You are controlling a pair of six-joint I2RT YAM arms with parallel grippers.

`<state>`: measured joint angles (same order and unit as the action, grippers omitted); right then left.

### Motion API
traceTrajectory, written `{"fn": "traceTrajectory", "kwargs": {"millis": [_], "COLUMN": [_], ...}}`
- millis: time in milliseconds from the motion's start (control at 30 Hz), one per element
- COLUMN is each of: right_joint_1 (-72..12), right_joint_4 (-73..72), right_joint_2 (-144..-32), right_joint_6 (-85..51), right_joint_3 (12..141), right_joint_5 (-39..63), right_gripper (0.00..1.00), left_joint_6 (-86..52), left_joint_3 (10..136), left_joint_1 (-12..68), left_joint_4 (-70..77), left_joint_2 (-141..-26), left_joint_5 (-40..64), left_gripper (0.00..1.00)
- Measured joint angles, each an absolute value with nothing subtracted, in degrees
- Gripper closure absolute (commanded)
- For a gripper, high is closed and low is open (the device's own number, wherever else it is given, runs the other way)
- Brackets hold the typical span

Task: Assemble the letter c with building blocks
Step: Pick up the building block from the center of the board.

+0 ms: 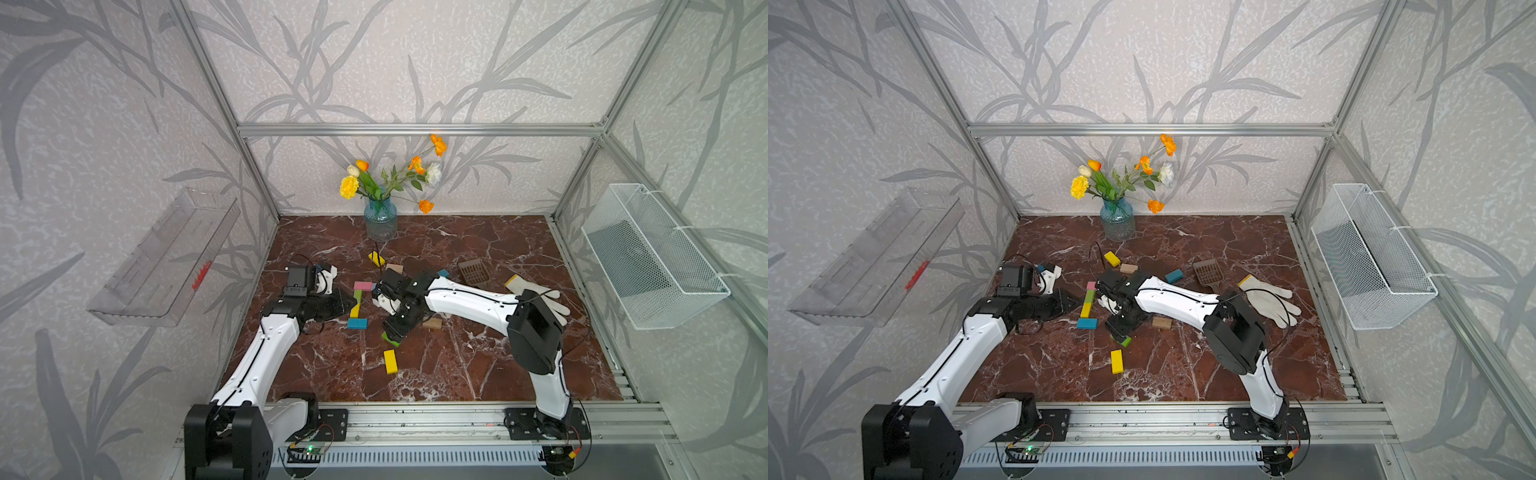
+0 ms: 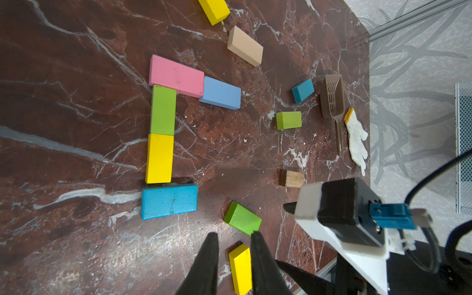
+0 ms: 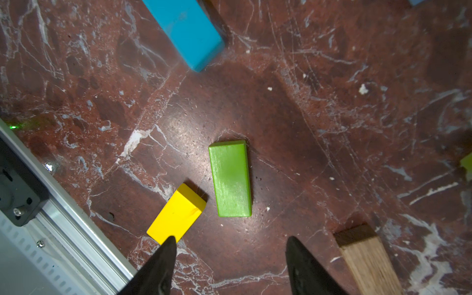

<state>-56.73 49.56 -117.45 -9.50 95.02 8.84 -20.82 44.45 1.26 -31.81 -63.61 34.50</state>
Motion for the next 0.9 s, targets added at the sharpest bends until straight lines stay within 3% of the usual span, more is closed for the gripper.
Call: {"fn": "traceTrajectory", "kwargs": {"millis": [667,900], "right_joint_1": [-58.04,-58.04], "right_joint_4": [47.64,47.57], "right_joint_2": [-123.92,-125.19], "right_joint_6": [-8.84,-7.9], "right_joint_3": [95.68,96.38], "right_joint_5": [5.41,5.37], "right_gripper": [0.46,0.57], "left_joint_6": [-23.51,-23.31], "left_joint_3": [43.64,43.64], "left_joint_1": [1.26,1.26], "left_joint_4": [-37.23,-37.93], "left_joint_2": [-65.8,-66.19], "left_joint_5": [28.36,28.36], "left_gripper": [0.76,0.76]}}
